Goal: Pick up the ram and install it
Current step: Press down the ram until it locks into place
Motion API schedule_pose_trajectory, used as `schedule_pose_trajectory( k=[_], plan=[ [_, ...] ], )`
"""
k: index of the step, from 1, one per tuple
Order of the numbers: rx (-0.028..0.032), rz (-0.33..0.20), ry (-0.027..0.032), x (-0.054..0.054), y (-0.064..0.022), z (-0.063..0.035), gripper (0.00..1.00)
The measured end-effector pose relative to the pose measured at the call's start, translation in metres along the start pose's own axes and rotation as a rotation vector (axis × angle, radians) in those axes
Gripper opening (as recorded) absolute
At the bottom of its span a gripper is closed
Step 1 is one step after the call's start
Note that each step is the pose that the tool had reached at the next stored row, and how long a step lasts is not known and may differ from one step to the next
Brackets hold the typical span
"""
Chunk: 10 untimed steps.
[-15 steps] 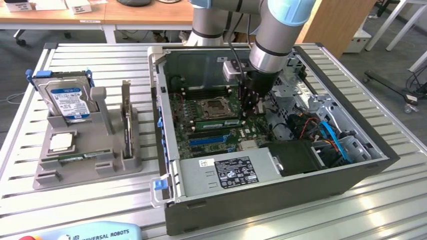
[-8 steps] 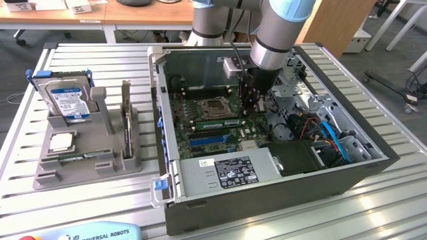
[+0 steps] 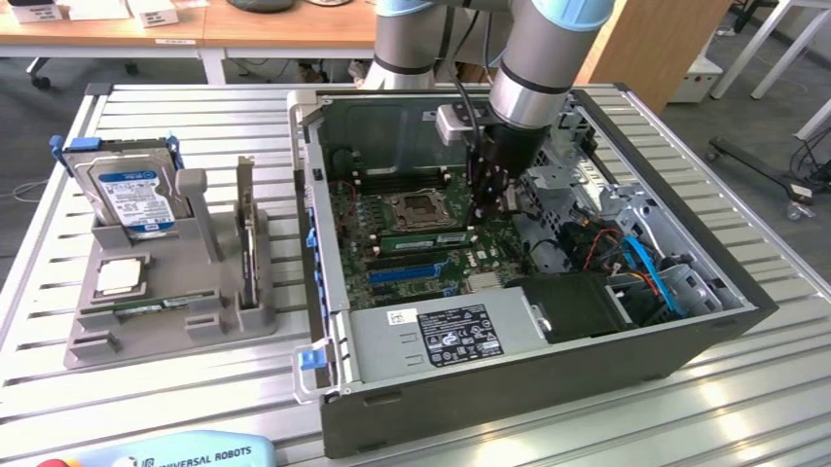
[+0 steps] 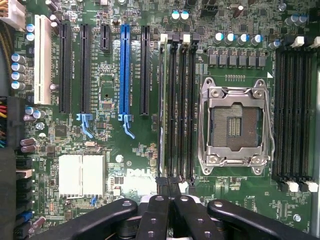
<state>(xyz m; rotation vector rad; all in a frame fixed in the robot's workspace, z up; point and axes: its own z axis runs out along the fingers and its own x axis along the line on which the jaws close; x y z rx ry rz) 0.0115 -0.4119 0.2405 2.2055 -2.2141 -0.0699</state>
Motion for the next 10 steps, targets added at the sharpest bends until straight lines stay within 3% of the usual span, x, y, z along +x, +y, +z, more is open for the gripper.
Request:
schedule_pose_trajectory(
  k=[6, 10],
  plan=[
    [0.0000, 0.000, 0.0001, 0.0000, 0.0003, -0.0001, 0.10],
    [-0.0001, 0.000, 0.0002, 0.0001, 0.0071, 0.0002, 0.10]
  ],
)
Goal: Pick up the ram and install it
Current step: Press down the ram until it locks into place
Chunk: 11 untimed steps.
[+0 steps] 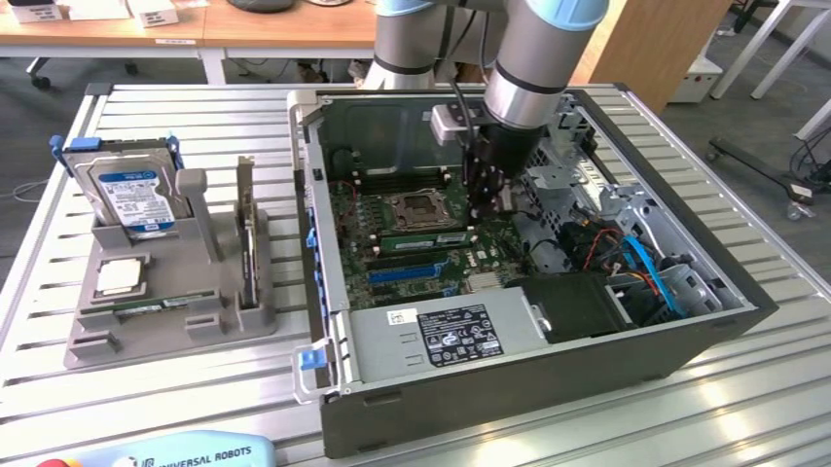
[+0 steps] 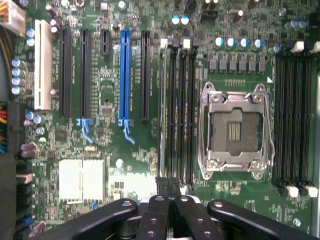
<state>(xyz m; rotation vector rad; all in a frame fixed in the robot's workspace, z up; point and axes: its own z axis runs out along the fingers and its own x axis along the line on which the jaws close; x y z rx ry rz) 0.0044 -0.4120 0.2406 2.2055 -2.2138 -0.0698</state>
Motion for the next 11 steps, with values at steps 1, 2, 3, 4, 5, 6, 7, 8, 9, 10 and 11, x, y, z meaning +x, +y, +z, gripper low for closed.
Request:
schedule_pose_trajectory(
  k=[1, 2, 3, 4, 5, 6, 7, 8, 9, 10, 11],
  plan=[
    [0.0001, 0.000, 0.0000, 0.000, 0.0020, 0.0001, 0.10],
    [0.0000, 0.000, 0.0000, 0.000, 0.0040, 0.0002, 0.10],
    [0.0001, 0.000, 0.0000, 0.000, 0.0060, 0.0003, 0.10],
    [0.0001, 0.000, 0.0000, 0.000, 0.0081, 0.0003, 0.10],
    [0.0000, 0.000, -0.0001, 0.000, 0.0106, 0.0005, 0.10],
    [0.0000, 0.000, 0.0001, 0.000, 0.0132, 0.0005, 0.10],
    [0.0000, 0.000, 0.0001, 0.000, 0.0160, 0.0006, 0.10],
    [0.0001, 0.000, 0.0001, 0.000, 0.0187, 0.0008, 0.10],
    [0.0001, 0.000, -0.0001, 0.000, 0.0214, 0.0010, 0.10],
    [0.0001, 0.000, -0.0001, 0.000, 0.0241, 0.0011, 0.10],
    [0.0001, 0.000, -0.0001, 0.000, 0.0266, 0.0012, 0.10]
  ],
)
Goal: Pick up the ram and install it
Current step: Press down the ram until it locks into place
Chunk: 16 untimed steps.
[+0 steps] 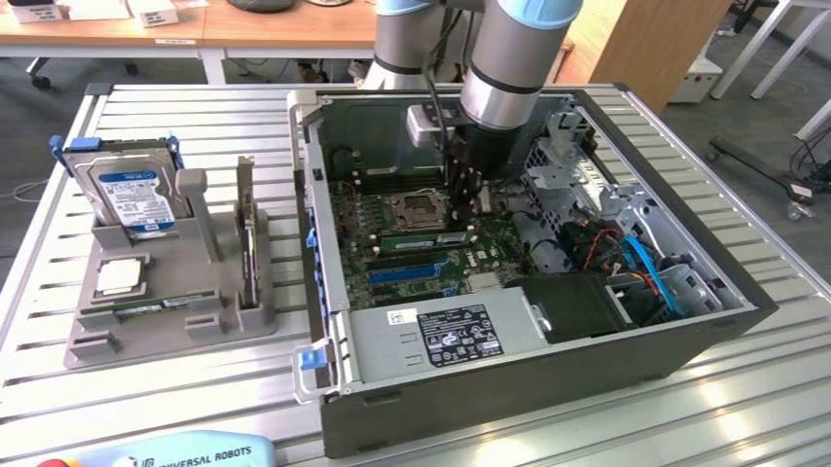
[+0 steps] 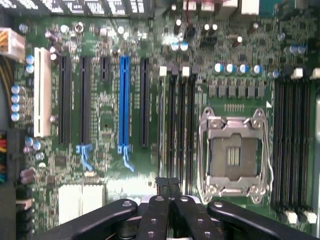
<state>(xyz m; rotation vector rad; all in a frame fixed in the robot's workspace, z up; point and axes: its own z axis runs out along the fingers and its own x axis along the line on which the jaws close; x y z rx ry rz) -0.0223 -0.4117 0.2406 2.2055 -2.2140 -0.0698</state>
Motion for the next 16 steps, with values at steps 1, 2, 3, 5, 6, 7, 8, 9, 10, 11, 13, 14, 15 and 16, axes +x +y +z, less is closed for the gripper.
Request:
schedule_pose_trajectory(
  k=[1, 2, 3, 5, 6, 7, 8, 9, 10, 11, 13, 14, 15, 16],
  plan=[
    [0.0000, 0.000, 0.0000, 0.000, 0.0026, 0.0001, 0.10],
    [0.0000, 0.000, 0.0000, 0.000, 0.0049, 0.0002, 0.10],
    [0.0000, 0.001, -0.0001, 0.000, 0.0073, 0.0003, 0.10],
    [0.0000, 0.001, 0.0000, 0.000, 0.0119, 0.0006, 0.10],
    [0.0001, 0.002, -0.0001, 0.000, 0.0144, 0.0007, 0.10],
    [0.0000, 0.002, 0.0000, 0.000, 0.0170, 0.0008, 0.10],
    [0.0001, 0.003, -0.0001, 0.000, 0.0193, 0.0009, 0.10],
    [0.0000, 0.004, -0.0001, 0.000, 0.0218, 0.0010, 0.10],
    [0.0001, 0.004, -0.0002, -0.001, 0.0242, 0.0011, 0.10],
    [0.0001, 0.005, -0.0002, -0.001, 0.0265, 0.0012, 0.10],
    [0.0001, 0.007, -0.0003, -0.001, 0.0374, 0.0017, 0.10],
    [0.0001, 0.009, -0.0003, -0.001, 0.0441, 0.0020, 0.10],
    [0.0002, 0.010, -0.0004, -0.001, 0.0480, 0.0022, 0.10],
    [0.0002, 0.011, -0.0004, -0.001, 0.0520, 0.0024, 0.10]
  ],
)
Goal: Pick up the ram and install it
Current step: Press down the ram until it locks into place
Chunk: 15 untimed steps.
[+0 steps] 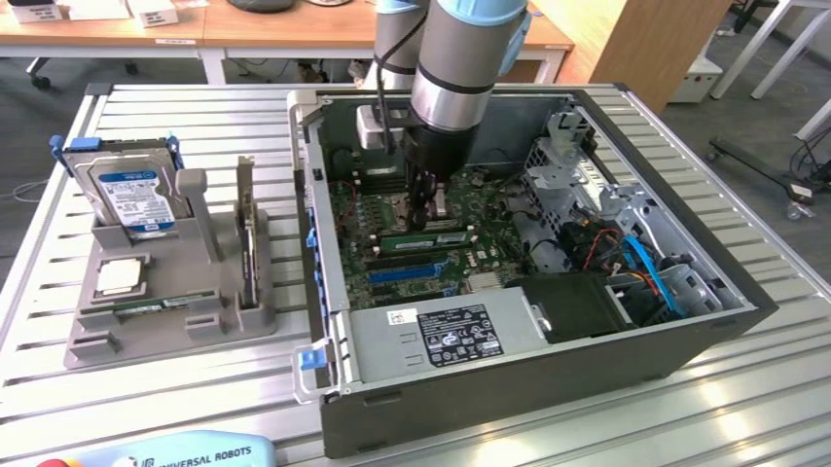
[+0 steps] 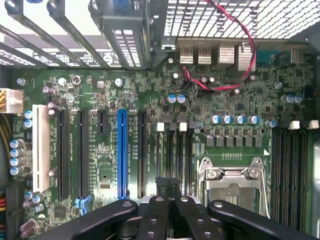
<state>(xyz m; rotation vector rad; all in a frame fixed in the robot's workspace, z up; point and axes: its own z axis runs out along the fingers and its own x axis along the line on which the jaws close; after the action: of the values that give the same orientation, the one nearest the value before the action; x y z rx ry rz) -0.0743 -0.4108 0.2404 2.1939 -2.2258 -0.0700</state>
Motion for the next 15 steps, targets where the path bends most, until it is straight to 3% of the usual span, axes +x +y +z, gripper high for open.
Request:
schedule_pose_trajectory(
  k=[15],
  plan=[
    [0.0000, 0.000, 0.0000, 0.0019, 0.0011, 0.0000, 0.10]
  ],
)
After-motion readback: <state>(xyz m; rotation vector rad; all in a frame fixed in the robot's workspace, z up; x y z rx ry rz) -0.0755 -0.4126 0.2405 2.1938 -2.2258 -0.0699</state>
